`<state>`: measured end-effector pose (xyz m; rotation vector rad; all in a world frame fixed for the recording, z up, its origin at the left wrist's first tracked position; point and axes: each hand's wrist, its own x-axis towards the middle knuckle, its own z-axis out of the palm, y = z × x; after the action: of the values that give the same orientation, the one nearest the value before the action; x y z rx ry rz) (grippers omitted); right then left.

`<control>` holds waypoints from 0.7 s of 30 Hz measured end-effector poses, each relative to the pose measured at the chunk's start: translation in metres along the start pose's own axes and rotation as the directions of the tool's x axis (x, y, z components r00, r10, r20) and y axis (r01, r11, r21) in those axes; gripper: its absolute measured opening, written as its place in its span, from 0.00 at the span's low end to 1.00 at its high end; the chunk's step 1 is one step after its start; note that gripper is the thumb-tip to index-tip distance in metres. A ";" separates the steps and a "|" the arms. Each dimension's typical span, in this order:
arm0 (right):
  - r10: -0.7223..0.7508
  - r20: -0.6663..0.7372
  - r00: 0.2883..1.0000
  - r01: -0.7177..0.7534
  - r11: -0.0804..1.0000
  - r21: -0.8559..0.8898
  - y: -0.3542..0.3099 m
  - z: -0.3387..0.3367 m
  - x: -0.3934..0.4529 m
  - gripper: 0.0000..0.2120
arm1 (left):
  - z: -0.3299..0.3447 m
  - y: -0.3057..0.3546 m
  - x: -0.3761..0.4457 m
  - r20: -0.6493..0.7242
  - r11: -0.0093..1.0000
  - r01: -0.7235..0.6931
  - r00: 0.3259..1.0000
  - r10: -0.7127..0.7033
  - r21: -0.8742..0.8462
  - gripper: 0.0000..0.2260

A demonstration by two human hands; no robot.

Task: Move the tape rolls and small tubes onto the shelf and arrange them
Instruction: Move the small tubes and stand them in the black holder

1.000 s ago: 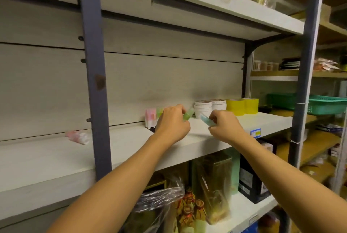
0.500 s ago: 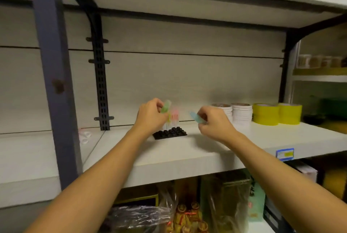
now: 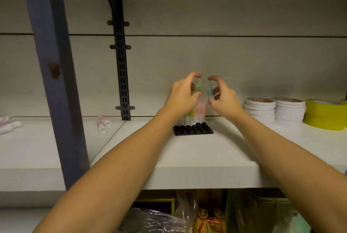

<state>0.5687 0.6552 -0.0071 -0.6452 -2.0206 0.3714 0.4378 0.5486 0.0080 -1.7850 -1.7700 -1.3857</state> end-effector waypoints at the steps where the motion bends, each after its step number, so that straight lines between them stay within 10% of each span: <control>1: 0.029 -0.024 0.999 -0.029 0.999 0.020 0.006 0.001 0.002 0.29 | 0.005 -0.003 0.001 0.004 1.000 0.015 1.000 -0.014 -0.006 0.21; 21: 0.009 0.042 0.999 -0.013 0.995 0.098 0.021 0.009 0.008 0.26 | 0.045 -0.037 0.000 0.180 0.857 -0.143 0.982 0.060 0.495 0.21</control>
<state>0.5639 0.6772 -0.0164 -0.5915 -2.0249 0.4914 0.4242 0.5906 -0.0307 -1.6899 -1.8618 -0.6567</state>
